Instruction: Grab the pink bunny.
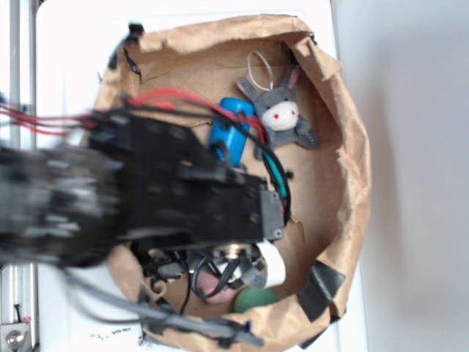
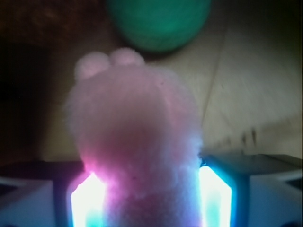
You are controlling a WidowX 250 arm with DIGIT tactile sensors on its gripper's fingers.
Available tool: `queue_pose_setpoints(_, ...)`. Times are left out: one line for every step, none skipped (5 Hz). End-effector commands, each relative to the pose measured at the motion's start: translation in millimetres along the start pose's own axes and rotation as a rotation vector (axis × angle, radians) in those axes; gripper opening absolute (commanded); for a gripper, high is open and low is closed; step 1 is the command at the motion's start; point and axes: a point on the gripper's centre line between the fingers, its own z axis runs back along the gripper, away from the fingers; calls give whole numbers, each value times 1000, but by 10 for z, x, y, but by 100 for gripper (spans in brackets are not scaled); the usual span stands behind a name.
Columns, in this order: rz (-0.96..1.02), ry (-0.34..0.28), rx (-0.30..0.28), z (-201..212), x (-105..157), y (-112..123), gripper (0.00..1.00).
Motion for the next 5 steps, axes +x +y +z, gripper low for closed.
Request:
queue_pose_setpoints(385,-100,155,1062,-221,484,0)
queue_pose_setpoints(650,-8,89,1205,-330,561,0)
queue_pose_setpoints(801,-37,51,1373,-470,530,0)
queue_pose_setpoints(788,-86,109,1508,-572,416,0)
queue_pose_setpoints(729,-119,136,1545,-566,384,0)
